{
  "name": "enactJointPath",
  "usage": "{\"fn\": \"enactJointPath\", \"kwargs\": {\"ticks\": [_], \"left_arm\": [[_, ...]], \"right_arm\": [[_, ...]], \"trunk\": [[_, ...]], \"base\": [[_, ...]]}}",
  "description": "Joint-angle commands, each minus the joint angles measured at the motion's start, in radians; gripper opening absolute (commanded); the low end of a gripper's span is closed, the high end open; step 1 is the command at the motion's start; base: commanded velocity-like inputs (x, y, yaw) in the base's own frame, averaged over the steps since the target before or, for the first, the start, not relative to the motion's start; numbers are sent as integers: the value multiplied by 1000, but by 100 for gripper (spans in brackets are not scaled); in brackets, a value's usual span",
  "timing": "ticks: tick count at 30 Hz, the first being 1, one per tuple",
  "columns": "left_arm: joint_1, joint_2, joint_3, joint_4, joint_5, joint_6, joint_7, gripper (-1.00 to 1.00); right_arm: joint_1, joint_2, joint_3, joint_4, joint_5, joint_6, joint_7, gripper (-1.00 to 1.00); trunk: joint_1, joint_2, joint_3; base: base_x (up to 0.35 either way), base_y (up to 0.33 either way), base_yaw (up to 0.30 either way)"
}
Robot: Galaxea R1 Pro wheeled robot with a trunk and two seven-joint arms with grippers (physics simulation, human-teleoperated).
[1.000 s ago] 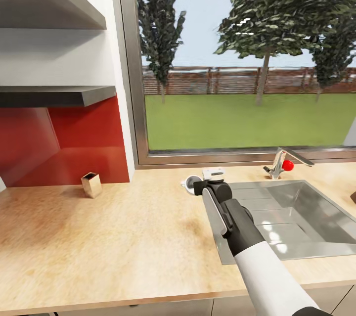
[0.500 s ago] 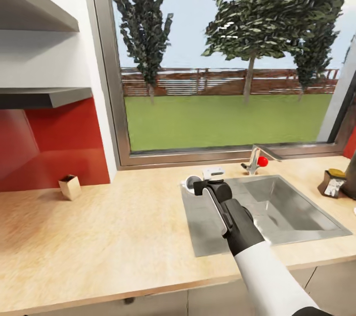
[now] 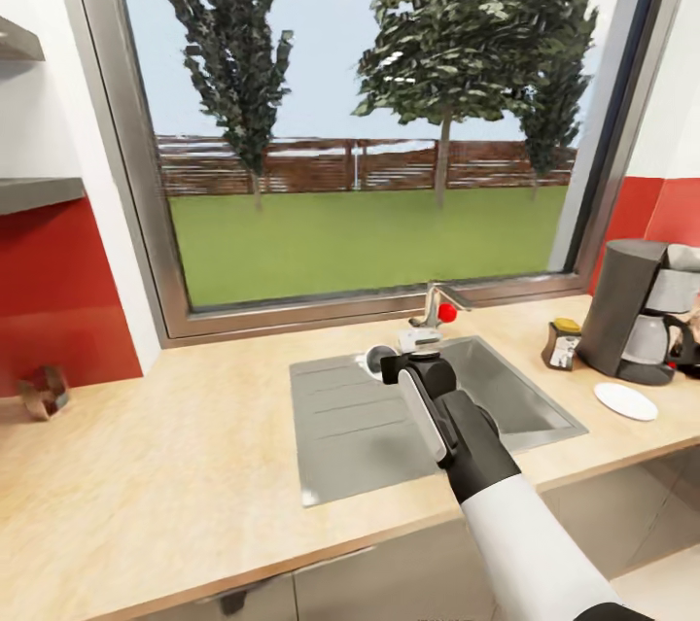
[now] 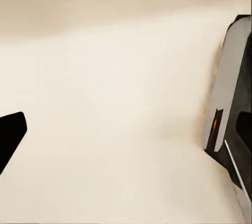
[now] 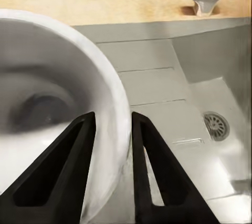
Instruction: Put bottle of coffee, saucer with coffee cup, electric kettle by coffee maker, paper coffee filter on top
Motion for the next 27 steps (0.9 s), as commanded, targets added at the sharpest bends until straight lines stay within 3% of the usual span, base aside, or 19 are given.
{"fn": "enactJointPath", "kwargs": {"ticks": [1, 7, 9, 19, 27], "left_arm": [[1, 1, 3, -2, 1, -38, -13, 100], [1, 12, 3, 0, -1, -98, -208, 100], [1, 13, 2, 3, -2, -99, -242, 100], [3, 16, 2, 8, -1, -92, -259, 100], [3, 12, 2, 9, -1, -91, -233, 100]], "right_arm": [[0, 0, 1, 0, -11, 1, -7, -100], [0, 0, 1, 0, -10, 2, -7, -100], [0, 0, 1, 0, -10, 2, -7, -100], [0, 0, 1, 0, -10, 3, -7, -100], [0, 0, 0, 0, -10, 3, -7, -100]], "trunk": [[0, 0, 1], [0, 0, 5], [0, 0, 7], [0, 0, 14], [0, 0, 18]], "base": [[0, -272, -244], [-2, -272, -244], [-75, -263, -245], [-71, -95, -251], [-1, -2, -260]]}}
